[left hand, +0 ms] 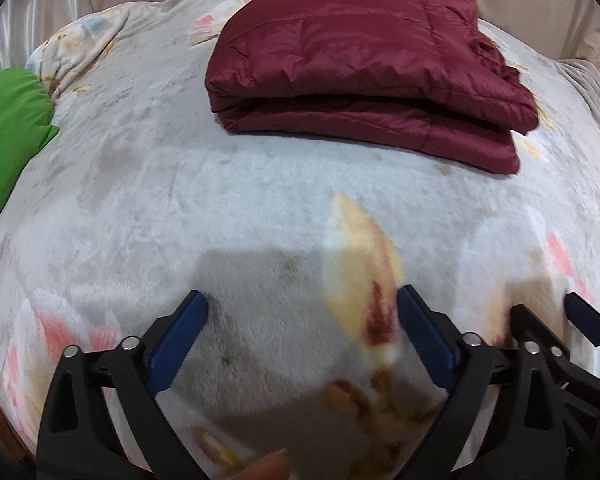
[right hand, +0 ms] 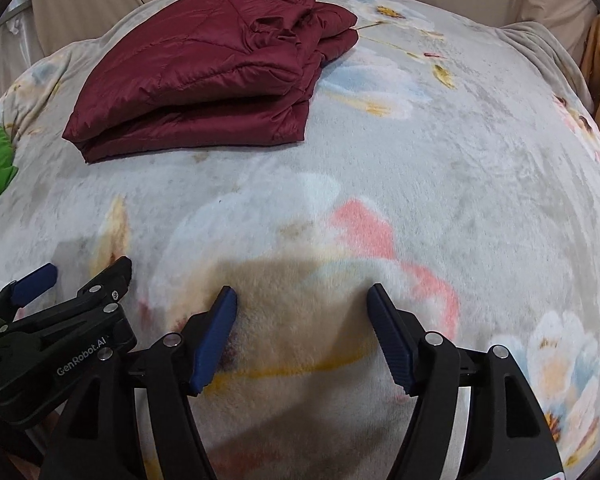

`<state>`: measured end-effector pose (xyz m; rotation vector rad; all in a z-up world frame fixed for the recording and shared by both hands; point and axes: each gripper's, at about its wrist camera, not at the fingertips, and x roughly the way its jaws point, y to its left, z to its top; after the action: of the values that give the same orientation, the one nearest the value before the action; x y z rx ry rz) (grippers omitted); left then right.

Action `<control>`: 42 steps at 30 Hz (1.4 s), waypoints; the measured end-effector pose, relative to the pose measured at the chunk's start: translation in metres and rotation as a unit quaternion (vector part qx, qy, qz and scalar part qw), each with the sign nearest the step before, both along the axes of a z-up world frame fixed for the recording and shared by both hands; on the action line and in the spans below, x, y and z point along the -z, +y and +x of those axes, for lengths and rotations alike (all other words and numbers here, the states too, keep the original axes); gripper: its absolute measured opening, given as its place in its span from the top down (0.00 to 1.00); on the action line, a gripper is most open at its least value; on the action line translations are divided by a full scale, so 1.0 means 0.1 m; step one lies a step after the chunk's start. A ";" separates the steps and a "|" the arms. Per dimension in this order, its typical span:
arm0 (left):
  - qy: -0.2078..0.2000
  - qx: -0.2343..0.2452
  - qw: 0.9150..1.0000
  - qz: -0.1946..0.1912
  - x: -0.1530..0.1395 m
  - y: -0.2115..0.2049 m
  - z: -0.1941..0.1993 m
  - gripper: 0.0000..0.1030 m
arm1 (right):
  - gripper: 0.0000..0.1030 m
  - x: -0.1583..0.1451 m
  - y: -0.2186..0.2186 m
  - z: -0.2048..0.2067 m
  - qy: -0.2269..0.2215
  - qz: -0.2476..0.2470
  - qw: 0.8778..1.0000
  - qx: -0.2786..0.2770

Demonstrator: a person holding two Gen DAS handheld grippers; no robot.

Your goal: Fold large clothes

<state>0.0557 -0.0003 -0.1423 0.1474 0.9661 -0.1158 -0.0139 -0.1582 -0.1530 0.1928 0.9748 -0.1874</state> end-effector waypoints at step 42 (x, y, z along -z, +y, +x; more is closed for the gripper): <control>-0.034 -0.021 0.999 -0.010 0.03 0.03 0.09 0.04 | 0.23 0.08 0.01 0.00 -0.047 -0.013 0.999 0.018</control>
<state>0.0649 0.0025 -0.1452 0.1124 0.8994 -0.0804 -0.0136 -0.1577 -0.1612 0.1939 0.8761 -0.2228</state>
